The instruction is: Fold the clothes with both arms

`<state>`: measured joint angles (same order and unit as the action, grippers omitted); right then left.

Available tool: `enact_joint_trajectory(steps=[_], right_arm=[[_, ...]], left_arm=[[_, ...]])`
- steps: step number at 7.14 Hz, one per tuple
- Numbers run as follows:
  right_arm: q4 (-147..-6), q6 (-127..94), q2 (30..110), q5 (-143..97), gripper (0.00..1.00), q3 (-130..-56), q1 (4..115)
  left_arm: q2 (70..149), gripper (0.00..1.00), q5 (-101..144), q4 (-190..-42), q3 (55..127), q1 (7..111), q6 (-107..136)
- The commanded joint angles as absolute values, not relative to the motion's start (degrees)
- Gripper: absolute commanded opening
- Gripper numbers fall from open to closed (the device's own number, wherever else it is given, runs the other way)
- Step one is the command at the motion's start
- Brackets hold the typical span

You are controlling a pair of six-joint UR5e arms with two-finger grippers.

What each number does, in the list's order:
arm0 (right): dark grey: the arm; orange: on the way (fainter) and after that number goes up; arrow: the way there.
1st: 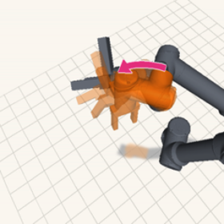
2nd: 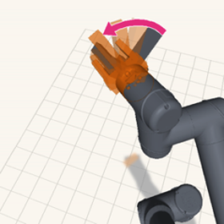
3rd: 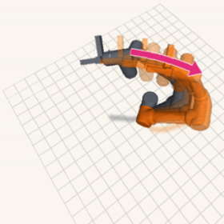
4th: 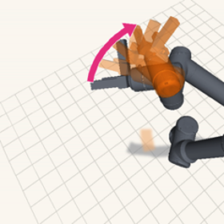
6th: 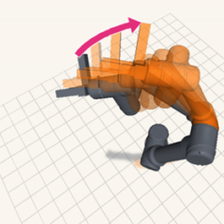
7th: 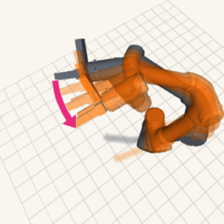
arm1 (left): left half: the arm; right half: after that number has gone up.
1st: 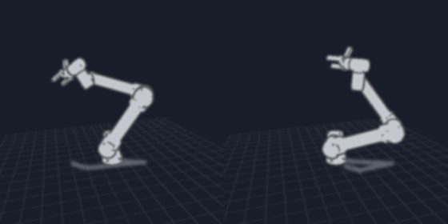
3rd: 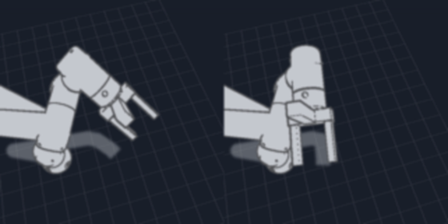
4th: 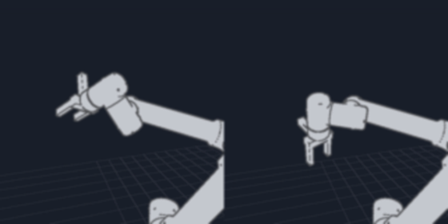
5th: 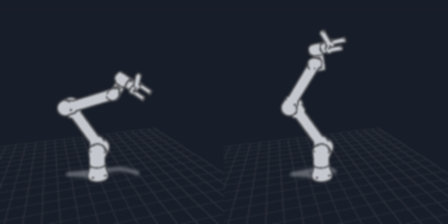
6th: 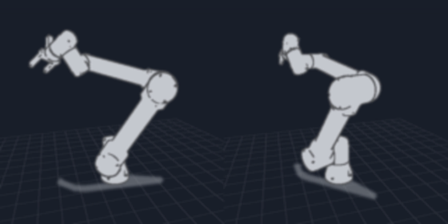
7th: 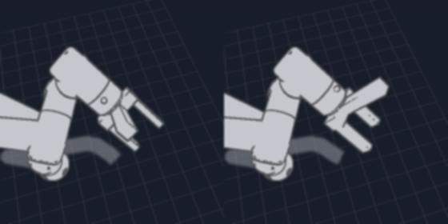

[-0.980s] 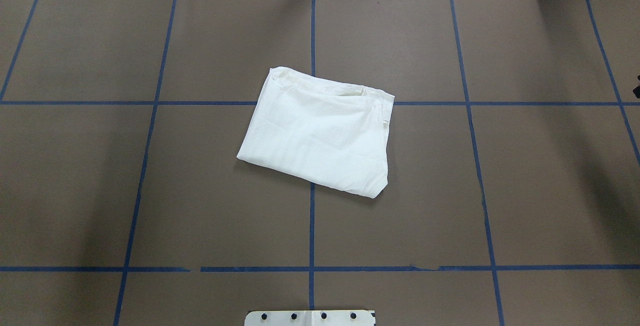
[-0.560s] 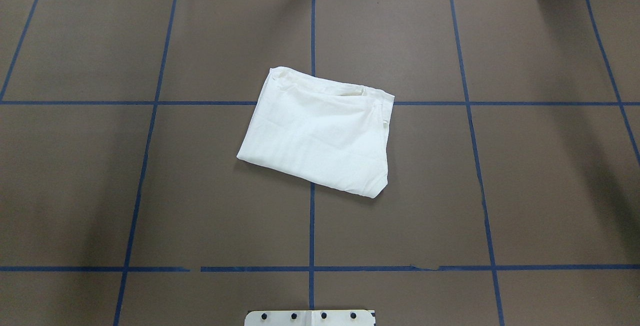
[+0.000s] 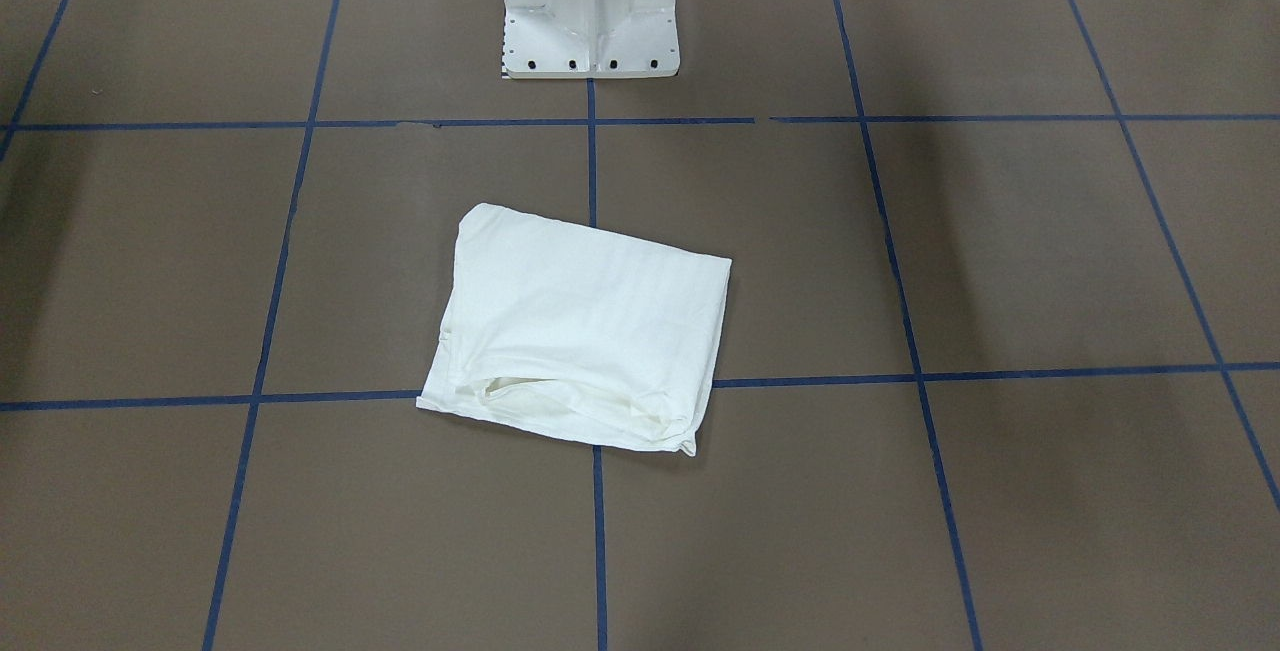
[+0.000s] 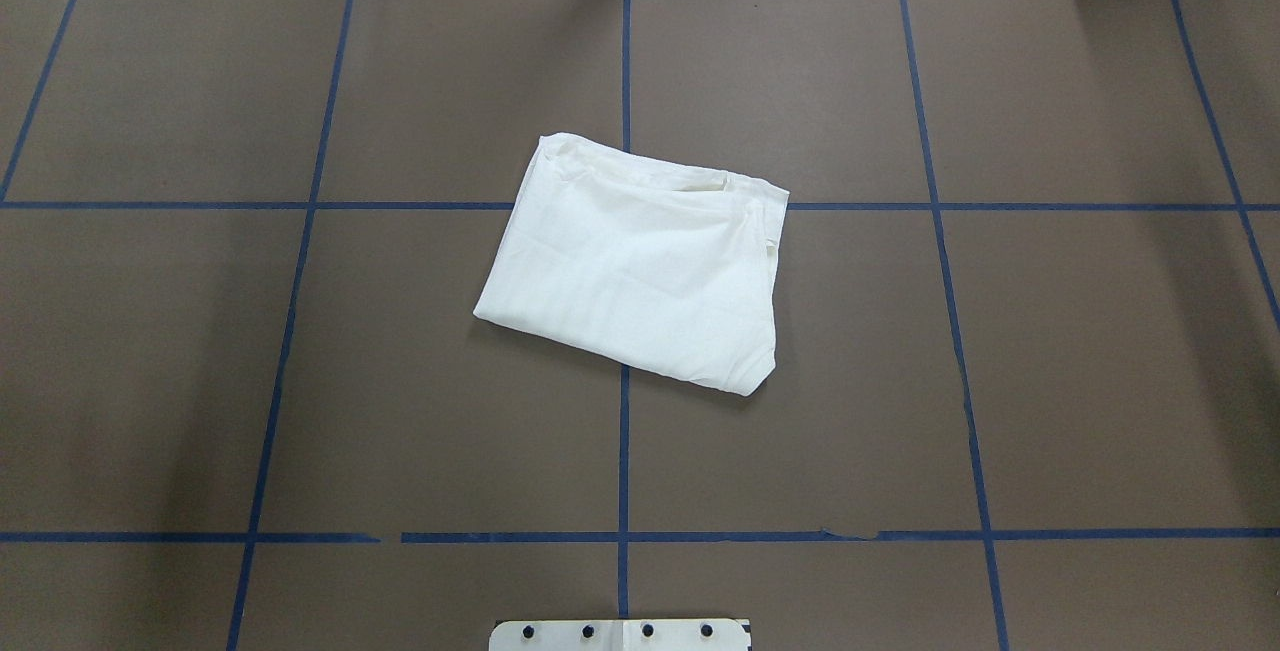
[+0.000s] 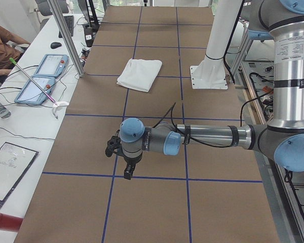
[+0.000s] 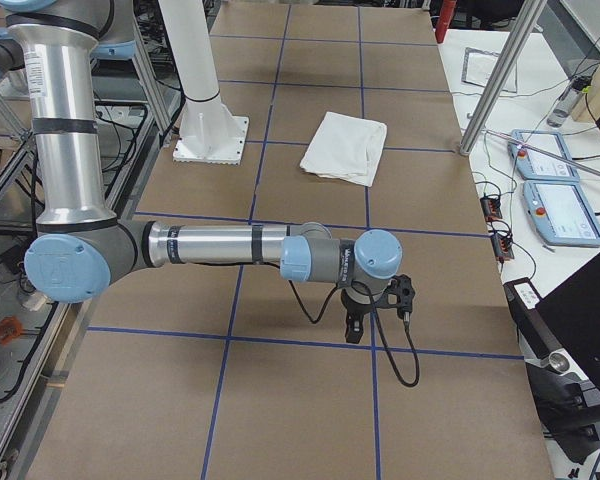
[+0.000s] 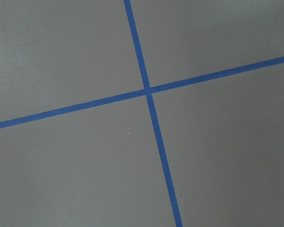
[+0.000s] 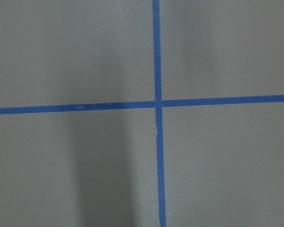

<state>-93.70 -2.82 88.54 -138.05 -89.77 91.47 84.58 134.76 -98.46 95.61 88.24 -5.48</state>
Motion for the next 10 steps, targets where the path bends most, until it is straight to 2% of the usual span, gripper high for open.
enact_joint_trajectory(steps=[1,10], right_arm=[[-93.6,-2.5,89.6,-139.0,1.0,-89.9,93.8],[-93.6,-3.2,89.6,-138.8,1.0,-90.1,93.9]], left_arm=[[84.3,1.0,134.6,-98.5,95.5,88.2,-5.9],[84.3,1.0,135.4,-98.9,94.3,88.3,5.4]])
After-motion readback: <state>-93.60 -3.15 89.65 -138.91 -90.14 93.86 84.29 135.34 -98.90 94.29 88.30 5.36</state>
